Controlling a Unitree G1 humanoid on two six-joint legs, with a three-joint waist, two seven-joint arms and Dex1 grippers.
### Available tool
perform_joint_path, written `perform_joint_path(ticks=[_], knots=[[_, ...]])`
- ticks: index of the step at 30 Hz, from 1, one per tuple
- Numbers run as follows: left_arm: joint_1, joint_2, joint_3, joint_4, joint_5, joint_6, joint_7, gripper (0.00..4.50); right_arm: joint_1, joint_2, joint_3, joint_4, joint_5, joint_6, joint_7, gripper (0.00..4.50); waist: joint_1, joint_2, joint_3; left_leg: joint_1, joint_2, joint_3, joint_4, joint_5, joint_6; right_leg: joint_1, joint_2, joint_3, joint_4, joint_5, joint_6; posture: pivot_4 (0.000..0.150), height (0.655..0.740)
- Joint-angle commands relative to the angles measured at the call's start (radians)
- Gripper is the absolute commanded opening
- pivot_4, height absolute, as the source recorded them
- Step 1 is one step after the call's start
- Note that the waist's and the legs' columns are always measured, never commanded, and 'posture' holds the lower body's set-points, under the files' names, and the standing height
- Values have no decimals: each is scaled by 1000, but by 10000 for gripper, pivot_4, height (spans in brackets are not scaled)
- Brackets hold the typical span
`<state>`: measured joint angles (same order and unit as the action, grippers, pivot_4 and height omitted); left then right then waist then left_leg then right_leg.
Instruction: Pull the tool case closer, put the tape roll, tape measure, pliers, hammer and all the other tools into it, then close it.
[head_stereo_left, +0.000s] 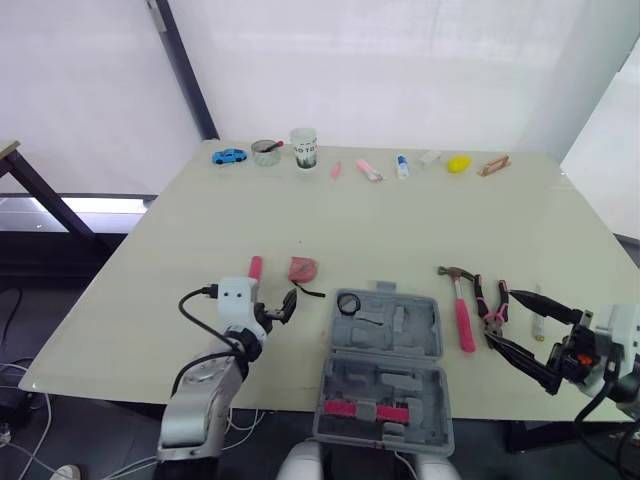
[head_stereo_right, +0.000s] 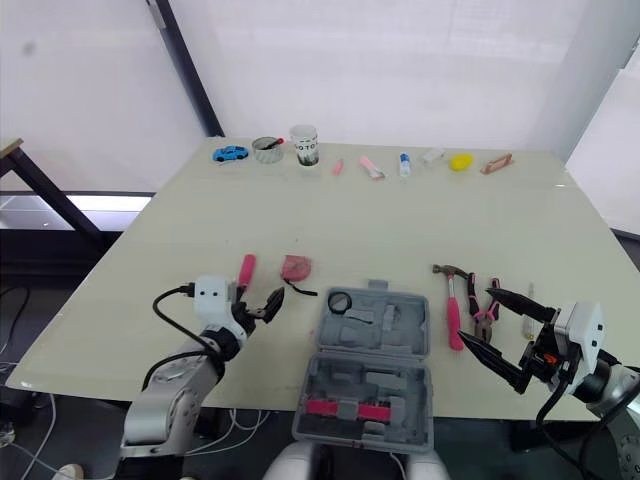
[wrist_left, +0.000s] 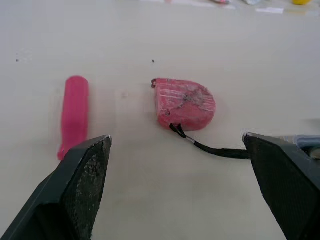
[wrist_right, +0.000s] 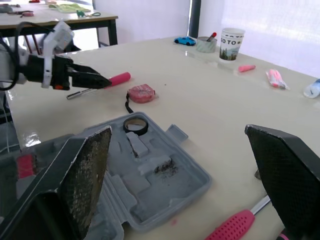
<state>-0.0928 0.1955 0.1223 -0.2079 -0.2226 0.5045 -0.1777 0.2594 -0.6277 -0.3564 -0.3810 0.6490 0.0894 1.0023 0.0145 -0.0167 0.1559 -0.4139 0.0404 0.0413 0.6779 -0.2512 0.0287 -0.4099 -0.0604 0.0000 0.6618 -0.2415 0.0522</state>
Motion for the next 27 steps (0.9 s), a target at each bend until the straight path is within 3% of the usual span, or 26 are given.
perform_joint_path(ticks=[1, 15, 27], knots=[[-48, -19, -25, 52, 52, 6, 62, 44800, -4, -11, 1, 5, -12, -15, 19, 45000, 0, 0, 0, 0, 0, 0, 0, 0, 0, 0, 0, 0, 0, 0, 0, 1500, 7400], [-198, -59, -65, 322, 101, -66, 62, 44800, 2, 10, 10, 41, -41, -59, 45, 45000, -1, 0, 0, 0, 0, 0, 0, 0, 0, 0, 0, 0, 0, 0, 0, 1500, 7400], [-214, -77, -53, 367, 117, -81, 97, 44800, 21, 14, 11, 45, -56, -79, 50, 45000, 0, 0, 0, 0, 0, 0, 0, 0, 0, 0, 0, 0, 0, 0, 0, 1500, 7400]])
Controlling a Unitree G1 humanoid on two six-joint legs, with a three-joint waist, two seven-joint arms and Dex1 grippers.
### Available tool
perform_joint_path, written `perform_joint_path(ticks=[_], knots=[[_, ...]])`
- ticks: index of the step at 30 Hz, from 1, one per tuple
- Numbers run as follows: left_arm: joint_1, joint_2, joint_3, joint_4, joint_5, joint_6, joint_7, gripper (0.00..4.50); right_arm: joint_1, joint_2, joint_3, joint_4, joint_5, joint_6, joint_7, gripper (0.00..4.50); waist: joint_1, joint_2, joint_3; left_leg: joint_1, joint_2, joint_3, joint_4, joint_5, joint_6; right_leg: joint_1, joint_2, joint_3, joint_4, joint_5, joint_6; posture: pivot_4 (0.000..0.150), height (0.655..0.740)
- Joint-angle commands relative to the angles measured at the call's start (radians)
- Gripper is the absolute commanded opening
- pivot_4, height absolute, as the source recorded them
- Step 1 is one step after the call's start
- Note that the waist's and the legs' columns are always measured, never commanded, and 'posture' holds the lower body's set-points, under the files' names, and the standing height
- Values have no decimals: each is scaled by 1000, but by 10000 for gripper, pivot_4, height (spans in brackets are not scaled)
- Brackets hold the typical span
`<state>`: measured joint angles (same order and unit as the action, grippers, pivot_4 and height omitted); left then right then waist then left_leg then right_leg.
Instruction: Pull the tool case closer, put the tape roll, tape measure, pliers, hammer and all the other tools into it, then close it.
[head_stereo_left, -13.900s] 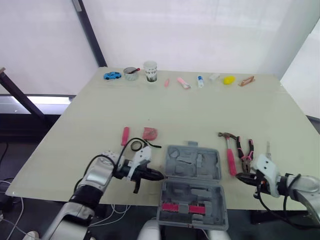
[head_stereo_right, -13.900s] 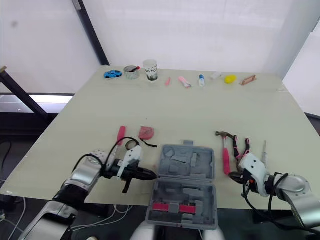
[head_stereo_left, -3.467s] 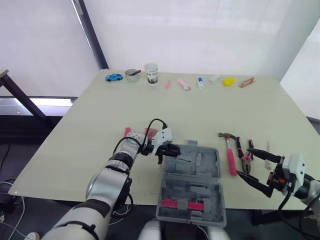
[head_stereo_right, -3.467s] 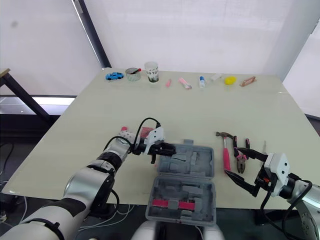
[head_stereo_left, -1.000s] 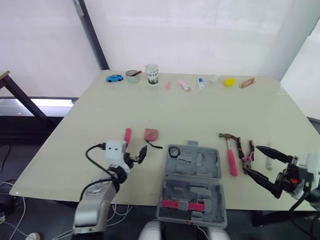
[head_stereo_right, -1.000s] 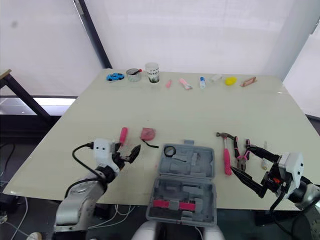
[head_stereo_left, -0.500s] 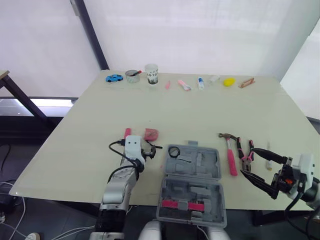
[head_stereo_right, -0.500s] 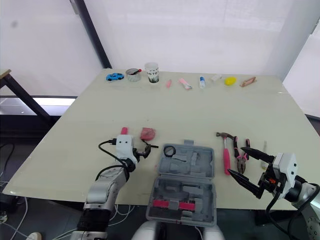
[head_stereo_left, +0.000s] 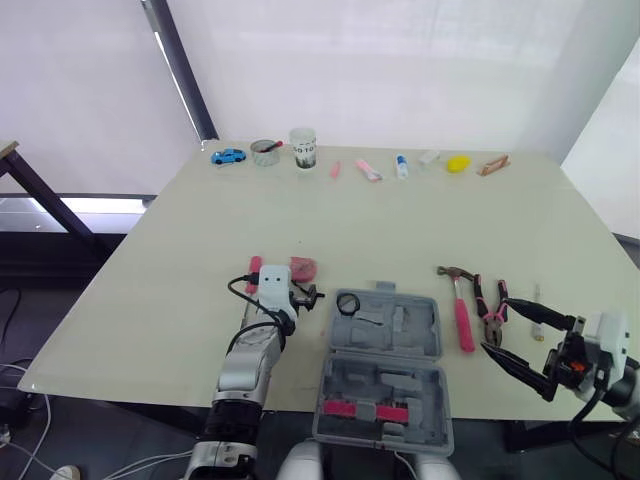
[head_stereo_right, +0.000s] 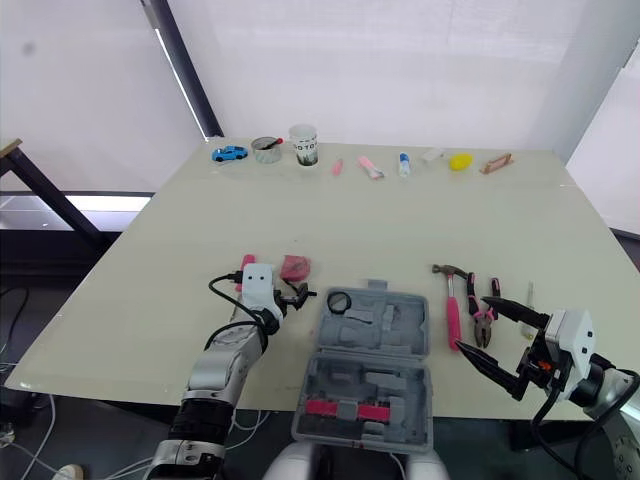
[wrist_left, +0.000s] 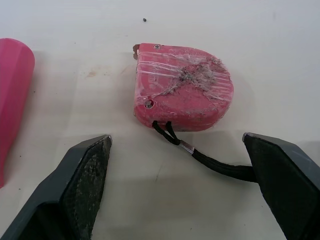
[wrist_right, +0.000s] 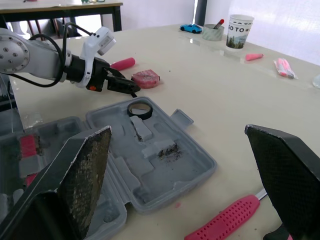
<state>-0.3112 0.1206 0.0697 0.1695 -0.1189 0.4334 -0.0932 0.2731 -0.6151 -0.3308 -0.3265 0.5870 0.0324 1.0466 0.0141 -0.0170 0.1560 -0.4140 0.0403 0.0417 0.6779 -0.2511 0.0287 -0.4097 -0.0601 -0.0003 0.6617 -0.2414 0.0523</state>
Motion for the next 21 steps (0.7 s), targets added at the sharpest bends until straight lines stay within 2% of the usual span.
perform_joint_path(ticks=[1, 10, 13, 14, 15, 18, 21], knots=[[8, -2, -1, -13, 16, -9, 16, 44800, 10, 1, -15, -11, 5, -22, 6, 45000, 0, 0, 0, 0, 0, 0, 0, 0, 0, 0, 0, 0, 0, 0, 0, 1500, 7400], [2, 3, -2, 2, 39, -20, 28, 44800, 7, 0, -8, -17, -1, -17, 1, 45000, -1, 0, 0, 0, 0, 0, 0, 0, 0, 0, 0, 0, 0, 0, 0, 1500, 7400], [1, 6, 3, 5, 41, -16, 32, 38342, 5, -1, -5, -20, 0, -13, -1, 45000, -1, 0, 0, 0, 0, 0, 0, 0, 0, 0, 0, 0, 0, 0, 0, 1500, 7400], [1, 7, 2, 7, 45, -14, 37, 32106, 4, -2, -4, -21, 0, -12, -2, 45000, 0, 0, 0, 0, 0, 0, 0, 0, 0, 0, 0, 0, 0, 0, 0, 1500, 7400], [2, 9, 0, 10, 55, -6, 48, 30922, 3, -2, -2, -22, -4, -11, -6, 45000, 0, 0, 0, 0, 0, 0, 0, 0, 0, 0, 0, 0, 0, 0, 0, 1500, 7400], [4, 7, 0, 12, 63, 8, 62, 21796, 1, -3, 1, -25, -7, -10, -10, 45000, 0, 0, 0, 0, 0, 0, 0, 0, 0, 0, 0, 0, 0, 0, 0, 1500, 7400], [3, 6, -7, 14, 63, 12, 57, 21796, 1, -1, 6, -30, -8, -8, -17, 45000, 0, 0, 0, 0, 0, 0, 0, 0, 0, 0, 0, 0, 0, 0, 0, 1500, 7400]])
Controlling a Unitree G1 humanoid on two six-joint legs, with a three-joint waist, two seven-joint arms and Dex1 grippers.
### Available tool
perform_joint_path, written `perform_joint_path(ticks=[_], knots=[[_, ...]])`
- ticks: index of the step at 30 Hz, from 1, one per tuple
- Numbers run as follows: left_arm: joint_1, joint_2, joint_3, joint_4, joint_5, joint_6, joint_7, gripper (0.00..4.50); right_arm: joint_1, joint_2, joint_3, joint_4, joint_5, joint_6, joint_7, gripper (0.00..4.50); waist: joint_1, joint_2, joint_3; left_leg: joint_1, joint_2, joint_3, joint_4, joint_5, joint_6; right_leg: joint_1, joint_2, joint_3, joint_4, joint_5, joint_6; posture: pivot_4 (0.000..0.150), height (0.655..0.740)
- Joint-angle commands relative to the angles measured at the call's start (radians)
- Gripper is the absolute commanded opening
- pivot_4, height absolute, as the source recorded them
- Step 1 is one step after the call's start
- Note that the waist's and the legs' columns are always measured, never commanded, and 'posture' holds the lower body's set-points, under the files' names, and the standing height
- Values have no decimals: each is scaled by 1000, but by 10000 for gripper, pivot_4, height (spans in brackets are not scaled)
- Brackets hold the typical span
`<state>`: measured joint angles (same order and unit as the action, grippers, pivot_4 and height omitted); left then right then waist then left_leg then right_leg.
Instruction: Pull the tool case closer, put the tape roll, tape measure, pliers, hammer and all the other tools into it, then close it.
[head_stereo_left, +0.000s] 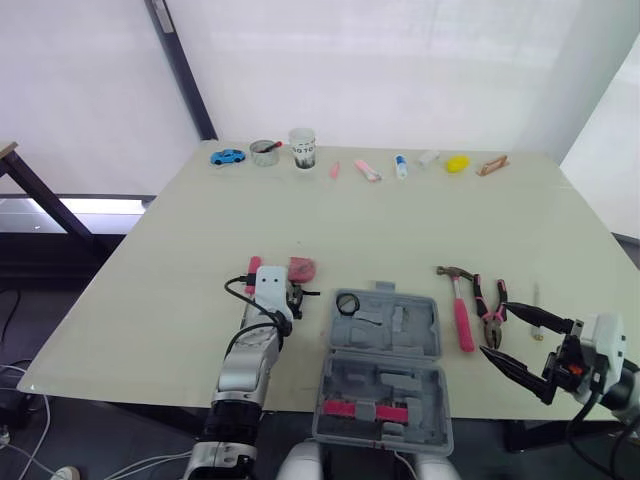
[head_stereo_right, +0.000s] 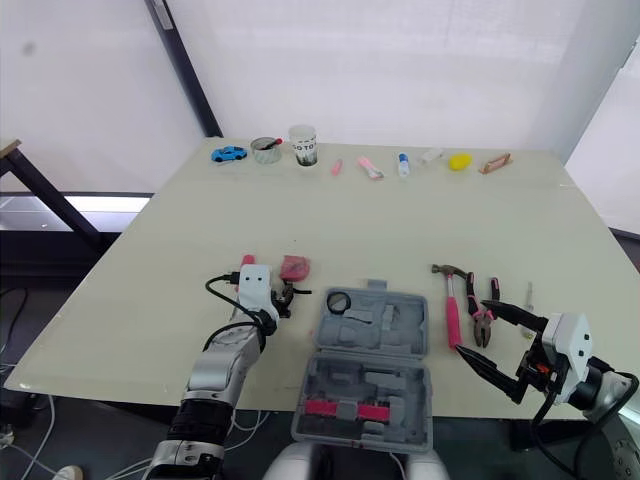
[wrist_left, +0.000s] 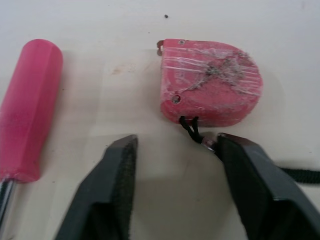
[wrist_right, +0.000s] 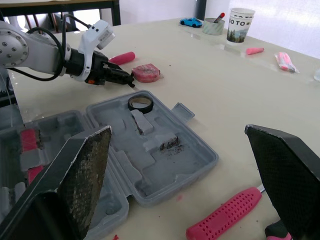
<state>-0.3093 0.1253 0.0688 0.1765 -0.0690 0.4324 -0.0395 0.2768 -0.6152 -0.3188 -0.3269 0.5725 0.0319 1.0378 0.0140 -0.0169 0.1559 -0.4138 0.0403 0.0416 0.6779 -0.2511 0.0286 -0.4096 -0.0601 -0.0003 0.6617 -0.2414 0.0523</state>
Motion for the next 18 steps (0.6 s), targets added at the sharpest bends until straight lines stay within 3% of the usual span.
perform_joint_path(ticks=[1, 18], knots=[[0, 1, -7, 9, 13, 13, 2, 21796, -3, 0, -5, -32, 5, -7, -10, 45000, 0, 0, 0, 0, 0, 0, 0, 0, 0, 0, 0, 0, 0, 0, 0, 1500, 7400], [-32, 16, -33, 8, 4, -13, -95, 21796, -9, -2, 9, -51, 7, 3, -39, 45000, 0, 0, 0, 0, 0, 0, 0, 0, 0, 0, 0, 0, 0, 0, 0, 1500, 7400]])
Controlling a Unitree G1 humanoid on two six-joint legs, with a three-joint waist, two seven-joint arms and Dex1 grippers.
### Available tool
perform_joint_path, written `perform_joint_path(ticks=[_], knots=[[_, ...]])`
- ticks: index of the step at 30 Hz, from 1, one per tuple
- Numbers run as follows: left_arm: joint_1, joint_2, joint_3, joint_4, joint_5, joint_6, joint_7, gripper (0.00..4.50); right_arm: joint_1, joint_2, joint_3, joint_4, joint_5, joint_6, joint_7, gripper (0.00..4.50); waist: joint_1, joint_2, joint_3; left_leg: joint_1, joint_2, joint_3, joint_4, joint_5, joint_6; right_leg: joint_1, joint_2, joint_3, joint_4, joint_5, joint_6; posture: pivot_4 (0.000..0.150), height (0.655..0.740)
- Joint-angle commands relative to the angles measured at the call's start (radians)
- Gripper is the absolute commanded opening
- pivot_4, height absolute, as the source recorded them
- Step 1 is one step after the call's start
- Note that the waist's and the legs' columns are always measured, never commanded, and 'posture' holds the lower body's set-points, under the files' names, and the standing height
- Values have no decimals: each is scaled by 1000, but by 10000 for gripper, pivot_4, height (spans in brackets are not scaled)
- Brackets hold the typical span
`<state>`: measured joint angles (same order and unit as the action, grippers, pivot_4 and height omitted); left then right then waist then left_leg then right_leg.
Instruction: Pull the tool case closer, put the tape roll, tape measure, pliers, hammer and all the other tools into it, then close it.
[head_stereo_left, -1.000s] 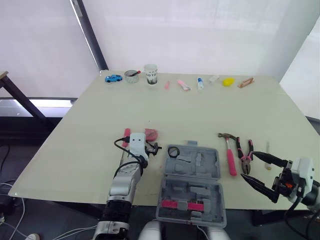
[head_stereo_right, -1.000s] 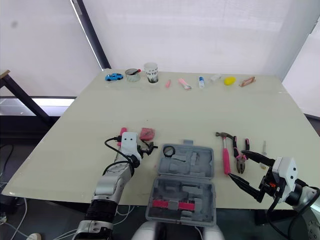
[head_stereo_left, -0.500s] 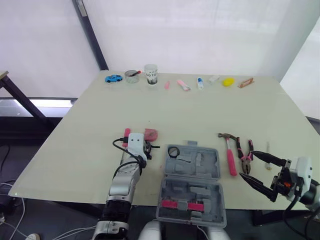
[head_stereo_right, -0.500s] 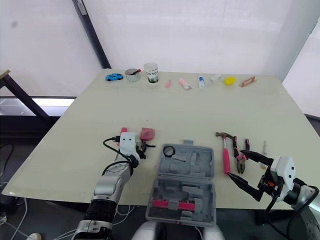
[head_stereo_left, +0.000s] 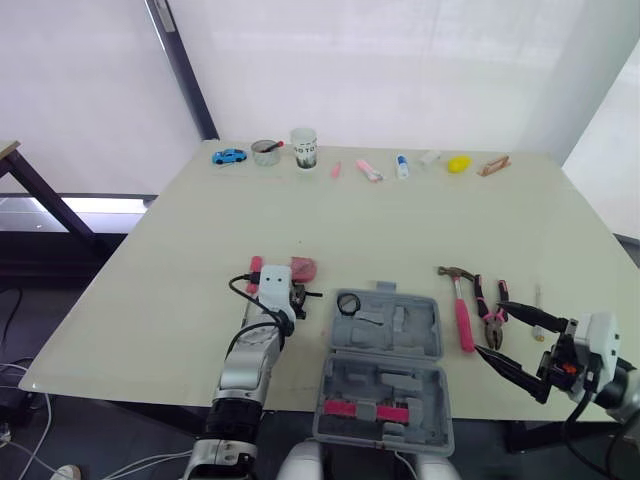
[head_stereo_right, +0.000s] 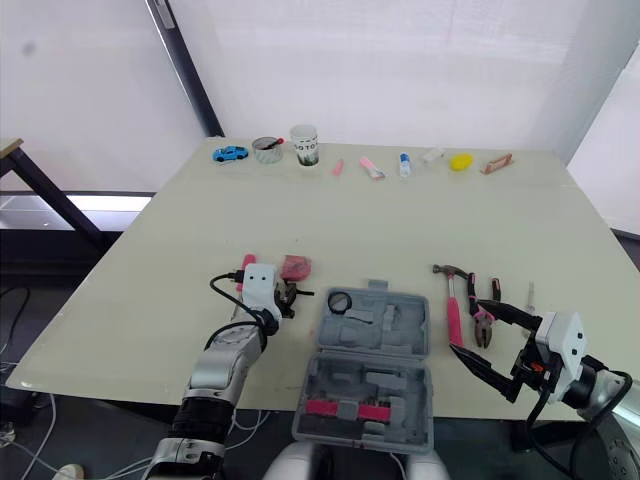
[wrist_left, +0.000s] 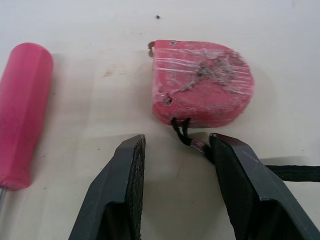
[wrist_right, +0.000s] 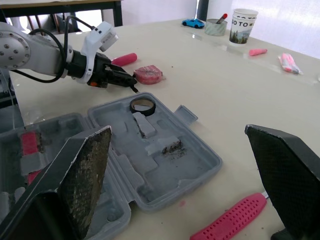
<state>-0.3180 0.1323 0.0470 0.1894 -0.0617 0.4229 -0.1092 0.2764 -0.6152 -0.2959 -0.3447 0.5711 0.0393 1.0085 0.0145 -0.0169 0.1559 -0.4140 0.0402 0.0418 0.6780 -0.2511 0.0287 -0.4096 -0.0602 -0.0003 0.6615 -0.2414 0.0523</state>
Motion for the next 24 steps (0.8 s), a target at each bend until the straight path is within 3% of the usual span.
perform_joint_path(ticks=[1, 12, 13, 15, 18, 24], knots=[[-29, 13, -13, -4, -1, 5, -29, 21796, -11, -1, -15, -33, 11, -3, -14, 45000, 0, 0, 0, 0, 0, 0, 0, 0, 0, 0, 0, 0, 0, 0, 0, 1500, 7400], [-65, 2, 14, 3, -5, 115, 18, 21796, -12, -2, -12, -38, 14, -3, -23, 45000, 0, 0, 0, 0, 0, 0, 0, 0, 0, 0, 0, 0, 0, 0, 0, 1500, 7400], [-67, 1, 16, 5, -6, 120, 21, 17729, -12, -2, -12, -39, 14, -3, -23, 45000, 0, 0, 0, 0, 0, 0, 0, 0, 0, 0, 0, 0, 0, 0, 0, 1500, 7400], [-68, -2, 20, 7, -10, 126, 26, 14383, -13, -2, -12, -40, 14, -2, -24, 45000, -1, 0, 0, 0, 0, 0, 0, 0, 0, 0, 0, 0, 0, 0, 0, 1500, 7400], [-68, -8, 29, 7, -12, 131, 35, 585, -15, -3, -11, -38, 13, -2, -26, 45000, 0, 0, 0, 0, 0, 0, 0, 0, 0, 0, 0, 0, 0, 0, 0, 1500, 7400], [-39, -14, 26, -35, -16, 145, 36, 585, -17, -4, -7, -38, 14, -1, -26, 45000, 0, 0, 0, 0, 0, -1, 0, 0, 0, 0, 0, 0, 0, 0, 0, 1500, 7400]])
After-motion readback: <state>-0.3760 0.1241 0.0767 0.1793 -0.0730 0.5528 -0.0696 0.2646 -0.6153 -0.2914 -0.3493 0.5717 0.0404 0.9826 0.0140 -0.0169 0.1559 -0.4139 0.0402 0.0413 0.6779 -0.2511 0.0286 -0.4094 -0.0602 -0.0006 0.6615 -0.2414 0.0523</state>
